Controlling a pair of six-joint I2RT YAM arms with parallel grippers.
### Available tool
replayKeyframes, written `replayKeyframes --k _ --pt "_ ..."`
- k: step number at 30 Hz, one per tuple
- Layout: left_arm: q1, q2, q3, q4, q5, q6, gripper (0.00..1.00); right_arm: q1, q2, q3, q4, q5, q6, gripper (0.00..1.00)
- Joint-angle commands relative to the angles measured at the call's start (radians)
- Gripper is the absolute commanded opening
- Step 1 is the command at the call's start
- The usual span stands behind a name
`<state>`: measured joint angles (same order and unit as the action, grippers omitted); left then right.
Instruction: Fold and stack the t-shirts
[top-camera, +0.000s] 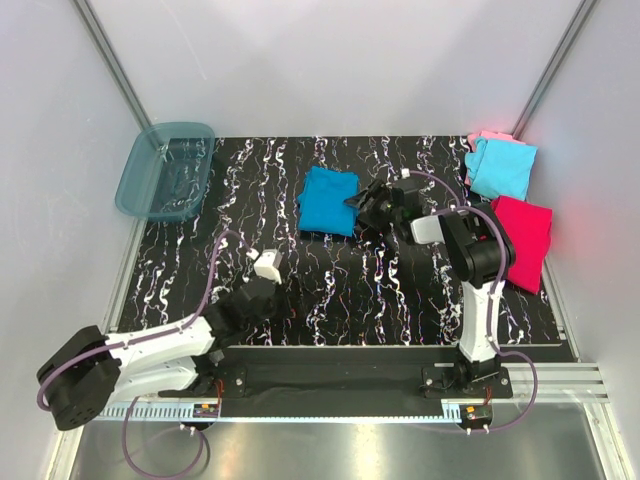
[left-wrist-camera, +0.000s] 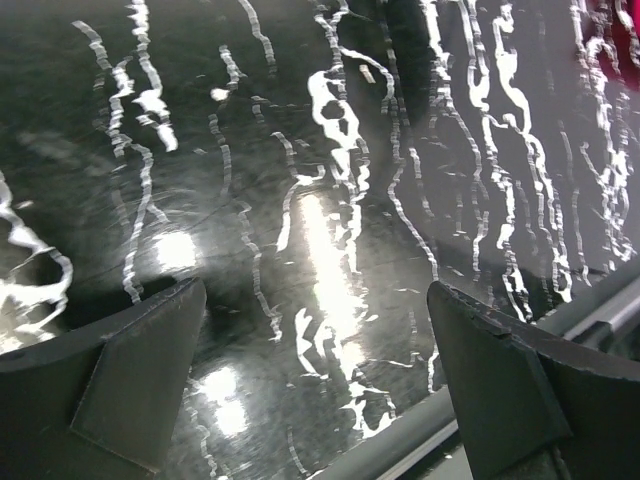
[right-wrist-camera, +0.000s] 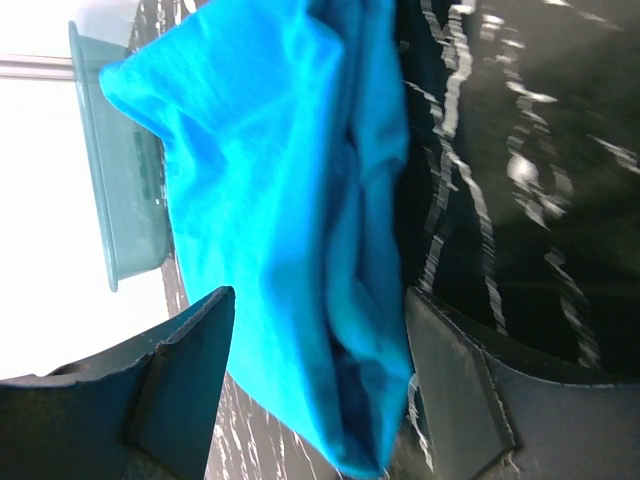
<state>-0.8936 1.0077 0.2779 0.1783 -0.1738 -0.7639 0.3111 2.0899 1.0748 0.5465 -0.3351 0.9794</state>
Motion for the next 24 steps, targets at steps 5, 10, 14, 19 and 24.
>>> replayKeyframes --k 5,10,14,19,24 --pt "-0.005 -0.064 -0.006 -0.025 -0.067 -0.009 0.99 0.063 0.102 0.115 -0.071 -0.005 0.016 0.77" --pt "-0.008 -0.098 0.001 -0.057 -0.073 -0.006 0.99 0.105 0.15 0.191 -0.108 0.011 0.012 0.77" --pt "-0.016 -0.153 -0.005 -0.094 -0.076 -0.006 0.99 0.109 0.193 0.261 -0.161 0.008 -0.001 0.77" --pt "-0.025 -0.201 -0.014 -0.129 -0.09 -0.012 0.99 0.109 0.255 0.364 -0.259 -0.002 -0.028 0.64" --pt "-0.031 -0.287 -0.014 -0.201 -0.107 -0.014 0.99 0.109 0.288 0.497 -0.44 -0.03 -0.059 0.3"
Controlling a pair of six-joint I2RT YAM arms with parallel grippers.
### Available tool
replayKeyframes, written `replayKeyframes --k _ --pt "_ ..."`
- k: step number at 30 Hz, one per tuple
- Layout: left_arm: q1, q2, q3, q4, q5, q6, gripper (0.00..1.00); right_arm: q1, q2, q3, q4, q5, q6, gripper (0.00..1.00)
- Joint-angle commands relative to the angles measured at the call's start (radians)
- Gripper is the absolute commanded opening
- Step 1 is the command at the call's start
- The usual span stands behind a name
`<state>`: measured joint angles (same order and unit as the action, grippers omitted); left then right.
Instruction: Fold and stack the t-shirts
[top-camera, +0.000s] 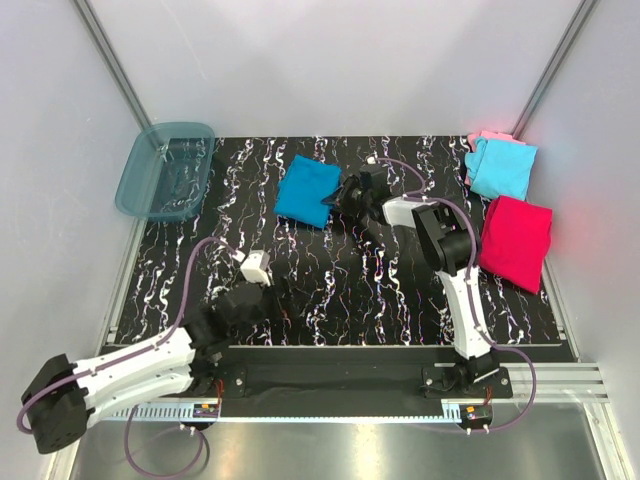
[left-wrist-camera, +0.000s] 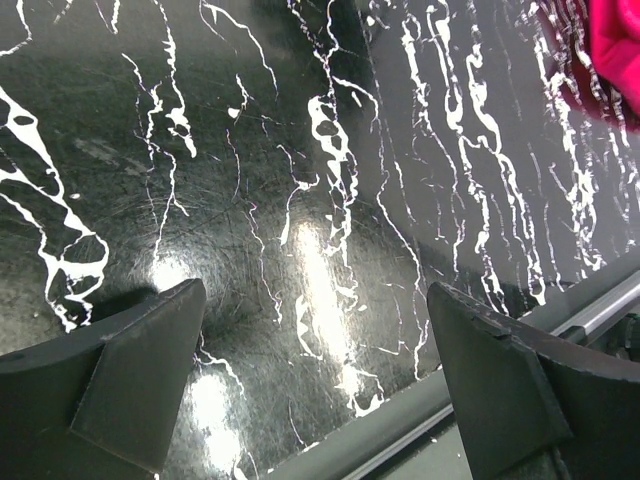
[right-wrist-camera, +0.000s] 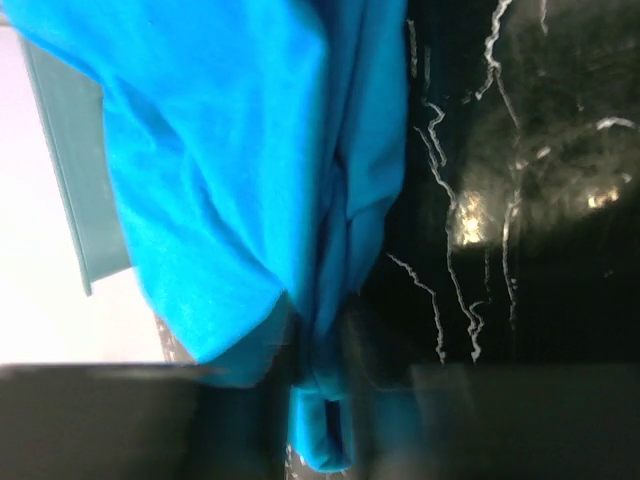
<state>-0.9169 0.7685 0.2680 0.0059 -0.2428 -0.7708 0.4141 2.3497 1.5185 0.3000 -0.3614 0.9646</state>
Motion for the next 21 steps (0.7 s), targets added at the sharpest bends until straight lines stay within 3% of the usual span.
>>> replayKeyframes --k 1,5,13,21 --pt "-0.011 -0.082 -0.004 -0.041 -0.041 -0.008 0.99 0.006 0.014 0.051 -0.197 0.004 -0.052 0.17" --pt "-0.014 -0.162 -0.003 -0.107 -0.05 -0.01 0.99 0.005 -0.084 0.016 -0.212 0.019 -0.061 0.0" --pt "-0.028 -0.199 0.016 -0.149 -0.049 -0.01 0.99 -0.018 -0.345 -0.076 -0.342 0.223 -0.205 0.0" --pt "-0.043 -0.189 0.023 -0.138 -0.05 -0.002 0.99 -0.092 -0.535 -0.092 -0.459 0.328 -0.297 0.0"
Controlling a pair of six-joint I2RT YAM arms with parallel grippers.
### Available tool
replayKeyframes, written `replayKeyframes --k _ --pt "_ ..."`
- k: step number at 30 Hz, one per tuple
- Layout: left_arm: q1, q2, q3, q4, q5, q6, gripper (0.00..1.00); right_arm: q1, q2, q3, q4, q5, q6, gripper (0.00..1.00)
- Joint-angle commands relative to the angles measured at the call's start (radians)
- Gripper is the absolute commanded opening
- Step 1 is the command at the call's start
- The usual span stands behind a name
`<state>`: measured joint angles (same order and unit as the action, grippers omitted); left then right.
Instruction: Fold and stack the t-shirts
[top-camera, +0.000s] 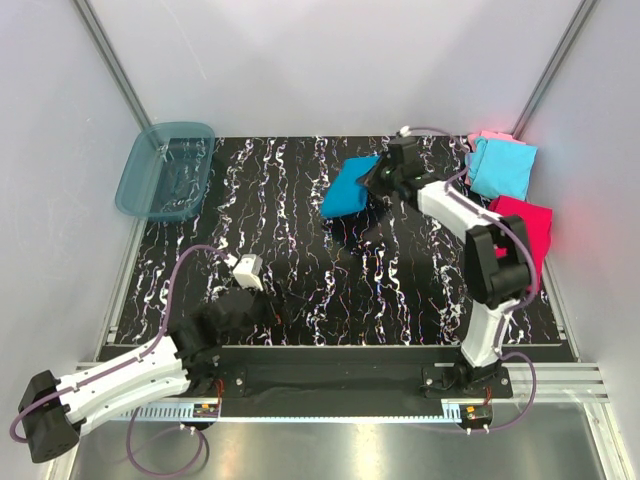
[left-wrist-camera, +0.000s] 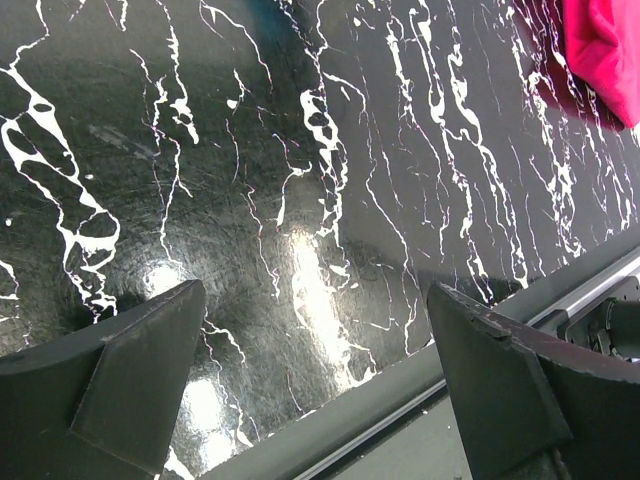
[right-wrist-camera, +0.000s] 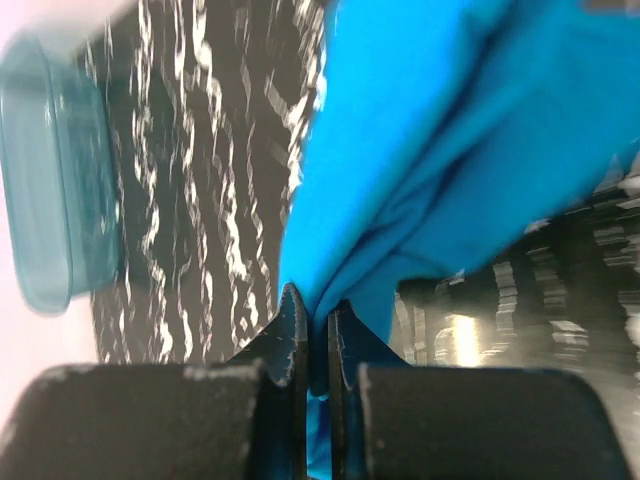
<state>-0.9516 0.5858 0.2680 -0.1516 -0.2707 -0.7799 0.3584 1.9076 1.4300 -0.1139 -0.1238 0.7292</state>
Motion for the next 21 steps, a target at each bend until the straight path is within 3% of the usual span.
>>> replayKeyframes --k 1,12,21 --pt "-0.009 -0.006 0.023 0.018 -0.022 0.01 0.99 -0.042 -0.123 -0.017 -0.062 0.113 -0.068 0.0" --pt "-0.01 0.02 0.045 0.024 0.001 0.044 0.99 -0.286 -0.255 -0.056 -0.174 0.147 -0.117 0.0" --pt "-0.013 0.016 0.054 0.021 0.044 0.053 0.99 -0.457 -0.124 0.208 -0.265 0.176 -0.102 0.0"
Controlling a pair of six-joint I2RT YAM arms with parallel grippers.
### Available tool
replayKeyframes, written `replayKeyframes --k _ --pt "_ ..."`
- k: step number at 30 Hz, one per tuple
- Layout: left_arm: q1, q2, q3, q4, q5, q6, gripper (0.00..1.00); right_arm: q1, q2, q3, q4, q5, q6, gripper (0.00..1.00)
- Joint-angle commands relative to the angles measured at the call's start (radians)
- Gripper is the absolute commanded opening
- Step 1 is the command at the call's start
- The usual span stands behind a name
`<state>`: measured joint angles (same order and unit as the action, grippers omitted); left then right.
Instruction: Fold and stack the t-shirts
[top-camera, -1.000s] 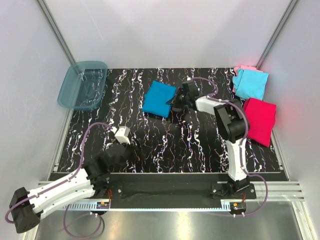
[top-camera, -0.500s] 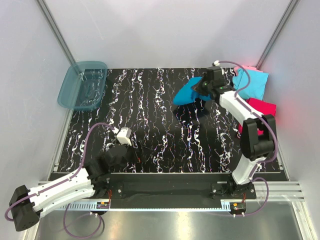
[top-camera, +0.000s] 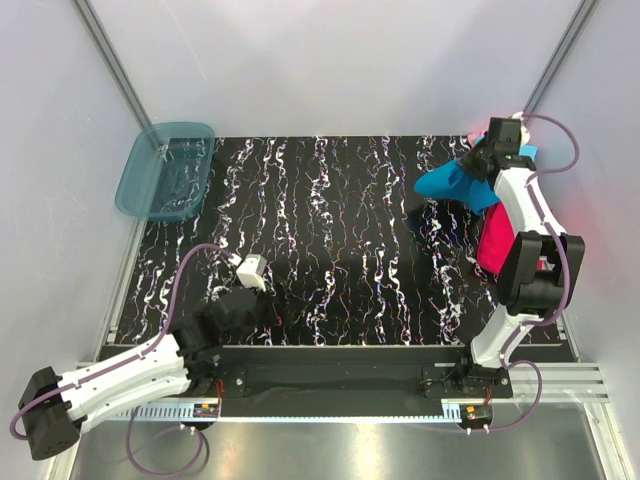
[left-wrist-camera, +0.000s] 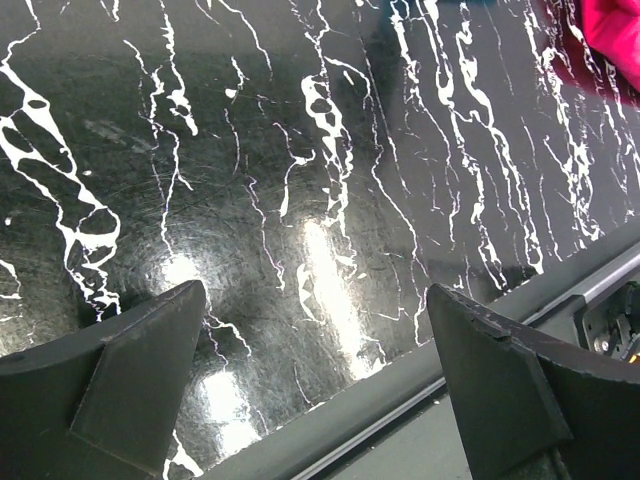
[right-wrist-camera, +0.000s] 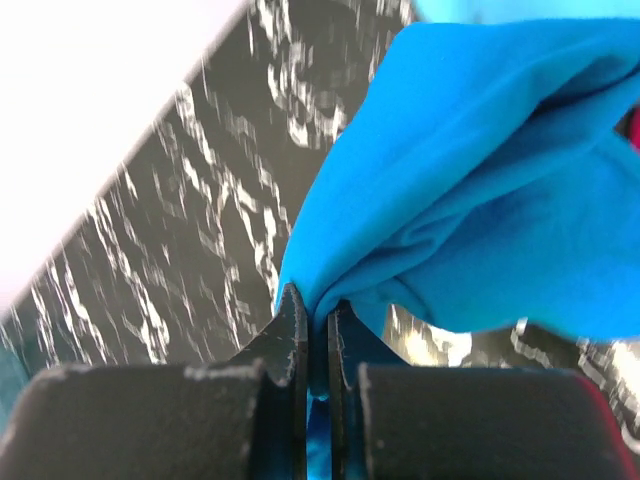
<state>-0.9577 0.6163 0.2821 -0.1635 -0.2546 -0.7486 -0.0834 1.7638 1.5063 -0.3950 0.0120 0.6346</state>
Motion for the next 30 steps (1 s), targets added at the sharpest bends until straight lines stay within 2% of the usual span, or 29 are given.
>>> replayKeyframes --k 1,6,9,14,19,22,30 --pt "-0.007 -0.018 0.037 0.033 0.031 0.019 0.99 -0.018 0.049 0.156 0.016 0.048 -0.006 0.0" --pt "-0.007 -0.029 0.009 0.036 0.037 0.008 0.99 -0.027 0.166 0.345 -0.004 0.054 -0.01 0.0" --pt "-0.009 -0.033 -0.009 0.053 0.04 0.003 0.99 -0.038 0.276 0.564 -0.073 0.068 -0.027 0.0" --pt "-0.009 -0.032 -0.023 0.061 0.049 0.002 0.99 -0.085 0.468 0.811 -0.14 0.063 -0.039 0.0" --pt "-0.009 -0.024 -0.037 0.064 0.054 0.0 0.99 -0.145 0.664 1.144 -0.249 0.095 -0.067 0.0" --pt "-0.009 -0.009 -0.043 0.078 0.057 -0.001 0.99 -0.18 0.701 1.241 -0.26 0.069 -0.061 0.0" --pt "-0.009 0.102 -0.044 0.191 0.087 -0.009 0.99 -0.2 0.631 1.322 -0.173 -0.098 -0.01 0.0"
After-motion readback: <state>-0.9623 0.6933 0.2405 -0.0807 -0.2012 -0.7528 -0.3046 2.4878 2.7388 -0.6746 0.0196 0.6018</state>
